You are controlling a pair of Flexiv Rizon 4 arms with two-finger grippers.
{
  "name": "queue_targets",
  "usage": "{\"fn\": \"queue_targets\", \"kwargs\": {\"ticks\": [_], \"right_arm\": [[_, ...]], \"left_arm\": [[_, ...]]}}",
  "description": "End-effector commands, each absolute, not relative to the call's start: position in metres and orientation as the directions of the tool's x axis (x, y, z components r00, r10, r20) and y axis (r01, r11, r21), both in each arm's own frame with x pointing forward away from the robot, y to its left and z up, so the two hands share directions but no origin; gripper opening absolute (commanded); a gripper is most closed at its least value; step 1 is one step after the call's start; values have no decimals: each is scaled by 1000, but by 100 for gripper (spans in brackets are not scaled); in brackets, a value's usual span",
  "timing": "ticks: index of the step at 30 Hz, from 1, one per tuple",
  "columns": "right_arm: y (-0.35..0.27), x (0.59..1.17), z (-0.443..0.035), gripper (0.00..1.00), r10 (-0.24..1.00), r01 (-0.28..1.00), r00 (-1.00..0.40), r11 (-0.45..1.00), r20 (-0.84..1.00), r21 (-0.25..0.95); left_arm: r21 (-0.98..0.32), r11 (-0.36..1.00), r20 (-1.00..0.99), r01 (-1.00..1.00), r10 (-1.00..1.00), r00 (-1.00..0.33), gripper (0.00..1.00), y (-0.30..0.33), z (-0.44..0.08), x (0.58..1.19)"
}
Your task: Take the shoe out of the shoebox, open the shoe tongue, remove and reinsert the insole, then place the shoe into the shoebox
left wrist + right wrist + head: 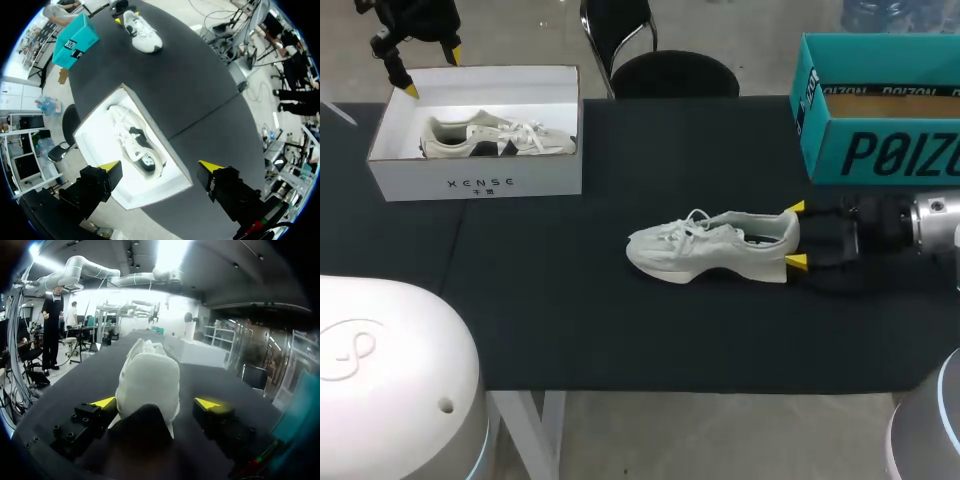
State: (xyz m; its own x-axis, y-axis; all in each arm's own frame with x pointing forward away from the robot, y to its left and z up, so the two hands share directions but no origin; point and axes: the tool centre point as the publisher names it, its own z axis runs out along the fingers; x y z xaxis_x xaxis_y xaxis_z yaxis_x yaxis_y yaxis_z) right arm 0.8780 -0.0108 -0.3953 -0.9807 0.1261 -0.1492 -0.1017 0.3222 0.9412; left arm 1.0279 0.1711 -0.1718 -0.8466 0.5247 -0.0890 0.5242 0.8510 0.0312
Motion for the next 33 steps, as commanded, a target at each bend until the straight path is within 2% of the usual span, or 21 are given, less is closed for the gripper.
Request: {"fn": "queue_targets", "kwargs": {"ticks": [1,33], "right_arm": [[-8,871,-404,100,146,-93,-979,312,-144,946],[7,867,-436,100,127,-3,-991,315,-46,949]], "left_arm": [[34,851,-89,524,525,-846,100,171,-172,1027],[34,851,-89,524,525,-846,100,171,-172,1027]]}}
